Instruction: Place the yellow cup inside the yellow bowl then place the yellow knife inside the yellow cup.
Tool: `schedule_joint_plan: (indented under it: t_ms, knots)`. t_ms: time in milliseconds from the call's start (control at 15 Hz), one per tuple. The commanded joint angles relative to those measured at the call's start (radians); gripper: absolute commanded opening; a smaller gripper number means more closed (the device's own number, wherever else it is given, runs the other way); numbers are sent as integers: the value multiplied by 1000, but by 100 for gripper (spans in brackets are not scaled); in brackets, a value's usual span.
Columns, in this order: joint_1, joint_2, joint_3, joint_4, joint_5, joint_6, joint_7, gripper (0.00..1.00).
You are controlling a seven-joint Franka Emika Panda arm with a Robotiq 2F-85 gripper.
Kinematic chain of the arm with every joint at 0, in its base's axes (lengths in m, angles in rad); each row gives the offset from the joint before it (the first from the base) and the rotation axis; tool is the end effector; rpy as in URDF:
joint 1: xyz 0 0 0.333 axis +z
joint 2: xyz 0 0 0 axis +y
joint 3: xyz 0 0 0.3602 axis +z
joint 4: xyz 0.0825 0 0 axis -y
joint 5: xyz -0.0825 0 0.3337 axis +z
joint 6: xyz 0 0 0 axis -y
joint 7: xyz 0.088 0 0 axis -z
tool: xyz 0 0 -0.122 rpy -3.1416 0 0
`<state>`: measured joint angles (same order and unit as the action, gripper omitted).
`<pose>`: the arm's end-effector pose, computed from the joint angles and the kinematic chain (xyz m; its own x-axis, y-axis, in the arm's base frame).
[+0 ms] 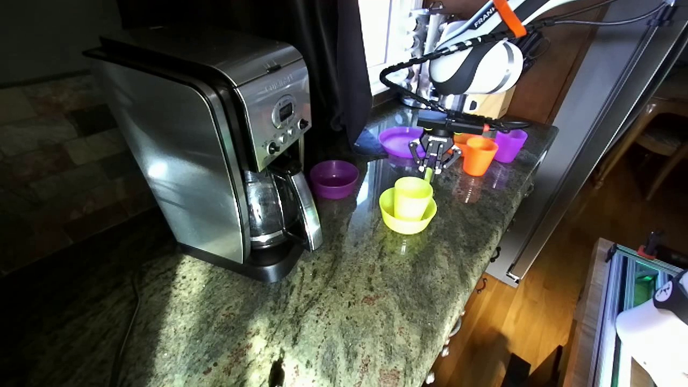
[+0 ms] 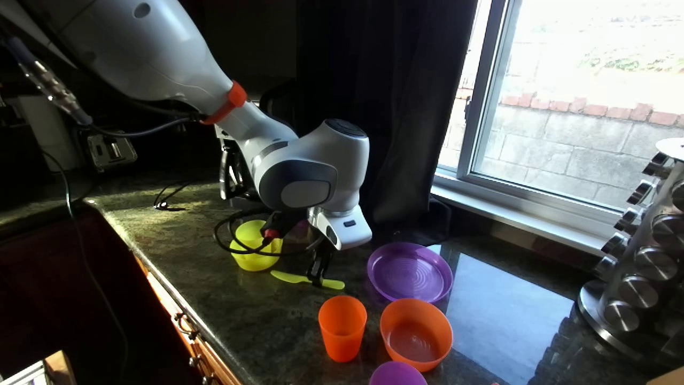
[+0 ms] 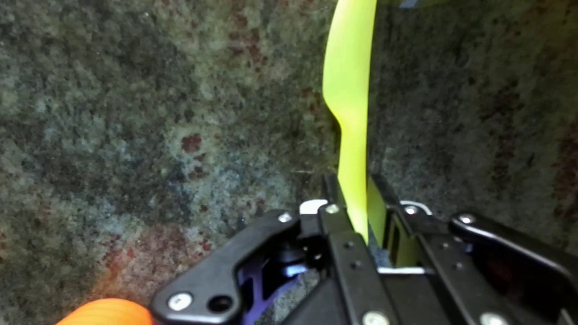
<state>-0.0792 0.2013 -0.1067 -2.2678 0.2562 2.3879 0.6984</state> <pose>0.4960 -0.0872 0.3319 0.4712 -0.8678 -0.1580 -0.8814 -0.4701 -0.0468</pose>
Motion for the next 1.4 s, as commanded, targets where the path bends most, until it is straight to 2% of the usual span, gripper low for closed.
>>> schedule_joint_plan:
  t_ms: [0,333,600,1000,1333]
  knots:
    - [27,-52,-12,-7,-55,6,51,5]
    - [51,-193,4,-59,-180,12,95,5]
    - [53,-306,41,-122,-279,54,125,5]
    - [41,-445,124,-245,-313,185,150,5]
    - [27,-497,197,-340,-331,372,130,5]
